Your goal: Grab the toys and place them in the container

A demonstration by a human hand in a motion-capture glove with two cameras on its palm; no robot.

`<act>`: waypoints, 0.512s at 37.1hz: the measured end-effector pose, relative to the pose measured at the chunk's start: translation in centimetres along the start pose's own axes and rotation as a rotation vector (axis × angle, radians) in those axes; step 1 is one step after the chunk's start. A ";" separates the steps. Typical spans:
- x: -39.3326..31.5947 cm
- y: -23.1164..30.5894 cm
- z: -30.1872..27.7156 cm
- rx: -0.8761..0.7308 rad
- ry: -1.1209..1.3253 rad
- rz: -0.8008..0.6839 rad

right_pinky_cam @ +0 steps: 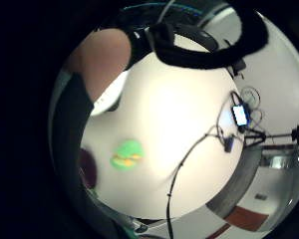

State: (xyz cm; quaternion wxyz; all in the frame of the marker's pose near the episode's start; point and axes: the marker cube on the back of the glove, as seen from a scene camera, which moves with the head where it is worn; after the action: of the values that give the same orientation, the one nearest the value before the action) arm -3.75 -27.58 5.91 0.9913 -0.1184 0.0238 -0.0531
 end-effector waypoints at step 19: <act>3.0 6.7 12.7 -0.282 0.071 0.147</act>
State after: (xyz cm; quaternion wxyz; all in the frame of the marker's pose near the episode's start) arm 0.62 -18.48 16.58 0.9645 -0.2525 0.0746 0.0192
